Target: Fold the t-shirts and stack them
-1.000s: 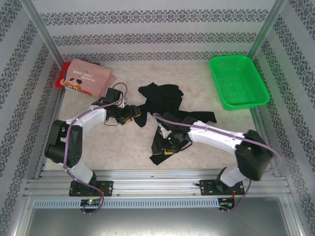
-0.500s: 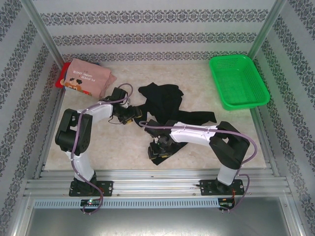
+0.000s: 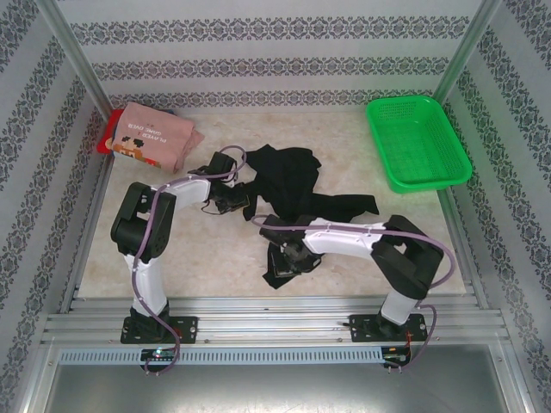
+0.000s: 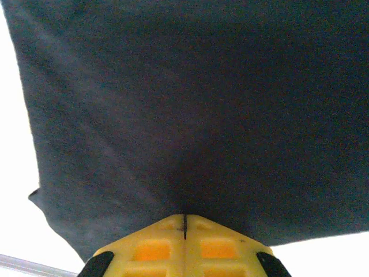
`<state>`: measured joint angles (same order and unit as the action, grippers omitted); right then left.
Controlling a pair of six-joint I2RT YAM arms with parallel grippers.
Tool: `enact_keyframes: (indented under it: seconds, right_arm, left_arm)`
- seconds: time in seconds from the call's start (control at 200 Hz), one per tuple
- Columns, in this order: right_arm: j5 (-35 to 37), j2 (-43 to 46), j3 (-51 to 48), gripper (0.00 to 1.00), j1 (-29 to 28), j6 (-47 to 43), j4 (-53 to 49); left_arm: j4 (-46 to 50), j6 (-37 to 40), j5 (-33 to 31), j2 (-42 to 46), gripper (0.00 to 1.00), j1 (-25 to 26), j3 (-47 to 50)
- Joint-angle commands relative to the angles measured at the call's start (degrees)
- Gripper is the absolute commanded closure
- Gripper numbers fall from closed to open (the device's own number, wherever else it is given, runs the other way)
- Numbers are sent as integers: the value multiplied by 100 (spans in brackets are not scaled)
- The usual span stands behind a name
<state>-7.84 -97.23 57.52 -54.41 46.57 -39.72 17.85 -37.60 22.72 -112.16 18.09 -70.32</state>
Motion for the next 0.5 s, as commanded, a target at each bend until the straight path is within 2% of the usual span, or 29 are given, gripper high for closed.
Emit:
enact_keyframes:
  seconds: [0.0,0.19,0.305,0.33,0.365,0.415,0.495]
  right_arm:
    - [499,719,-193,100,250,-143,-421]
    - [776,1670,-439,100,1047,-526,-1035]
    - [636,1985,-466,100,1526,-772,-1116]
    - [526,2001,-444,95,1574,-831,-1085]
    - [378,1993,-388,81,1592,-878,-1007]
    - [71,1924,-344,67,1530,-904,-778]
    - [-318,1653,-234,52,1194,-821,-418]
  left_arm:
    - [410,215,-441,268,100,-175,-86]
    - [921,549,-658,1448,100,-512,-135]
    - [1197,715,-806,2095,100,-725,-122]
    - [1281,759,-846,2204,100,-780,-144]
    - [1384,830,-926,2338,100,-836,-167]
    - [1504,973,-1062,2526,100,-907,-189]
    - [1719,1167,-1219,2725,100,-1001,-260]
